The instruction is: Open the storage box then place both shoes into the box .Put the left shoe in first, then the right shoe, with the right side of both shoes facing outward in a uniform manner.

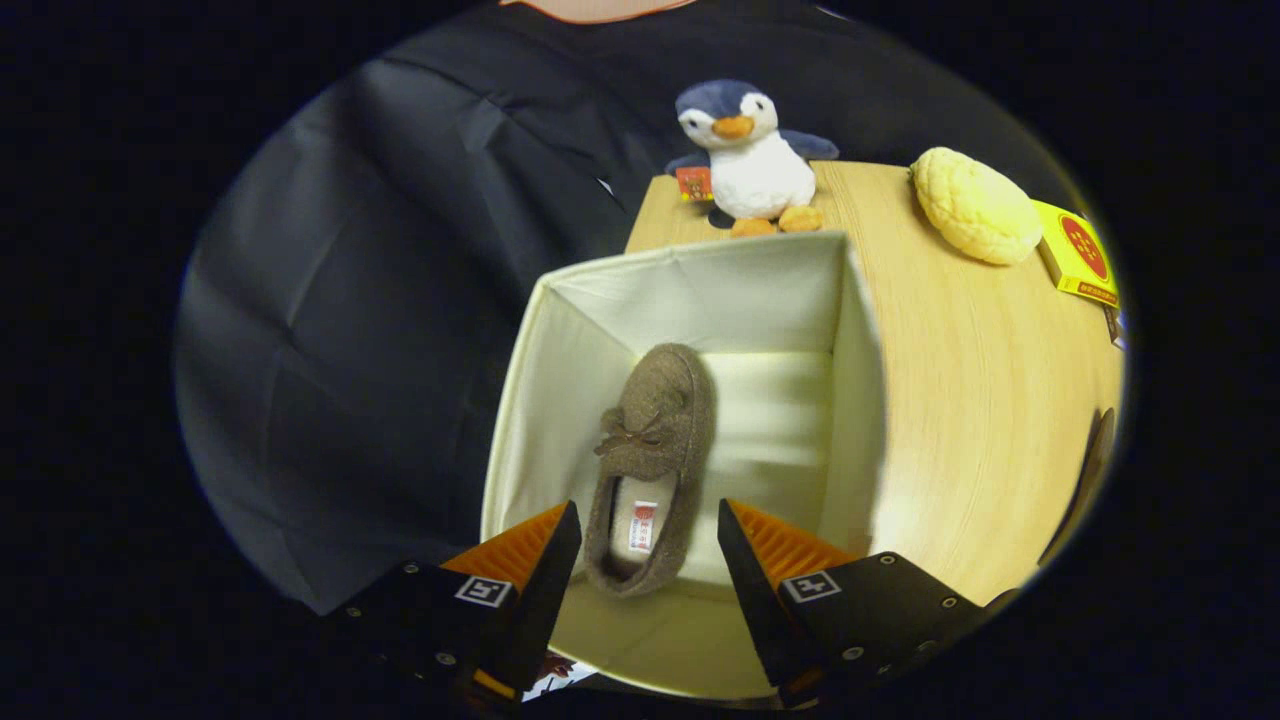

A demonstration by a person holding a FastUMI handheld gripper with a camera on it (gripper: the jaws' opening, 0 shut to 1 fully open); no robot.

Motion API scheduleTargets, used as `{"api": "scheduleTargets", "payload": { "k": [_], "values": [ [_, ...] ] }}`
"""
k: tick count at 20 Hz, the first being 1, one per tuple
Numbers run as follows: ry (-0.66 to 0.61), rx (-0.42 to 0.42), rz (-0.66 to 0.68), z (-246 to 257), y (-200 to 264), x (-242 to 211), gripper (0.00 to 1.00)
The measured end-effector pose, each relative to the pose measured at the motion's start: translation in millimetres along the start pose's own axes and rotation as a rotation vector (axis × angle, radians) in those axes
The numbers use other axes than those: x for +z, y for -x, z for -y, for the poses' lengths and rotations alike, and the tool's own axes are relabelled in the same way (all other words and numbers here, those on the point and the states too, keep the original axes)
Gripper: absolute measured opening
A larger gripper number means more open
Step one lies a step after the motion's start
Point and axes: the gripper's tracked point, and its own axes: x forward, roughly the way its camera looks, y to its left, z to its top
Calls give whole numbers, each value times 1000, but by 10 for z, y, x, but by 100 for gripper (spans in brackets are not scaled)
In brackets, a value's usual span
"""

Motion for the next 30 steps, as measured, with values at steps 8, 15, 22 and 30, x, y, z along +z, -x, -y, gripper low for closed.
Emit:
{"api": "scheduleTargets", "payload": {
  "k": [8, 15, 22, 30],
  "values": [
    [-37, -141, 149, 1352, 952, 53, 92],
    [-153, -332, 152, 2885, 1528, -443, 92],
    [-222, -486, 144, 4281, 2033, -915, 92],
    [-226, -501, 52, 5080, 1803, -1388, 93]
  ]
}}
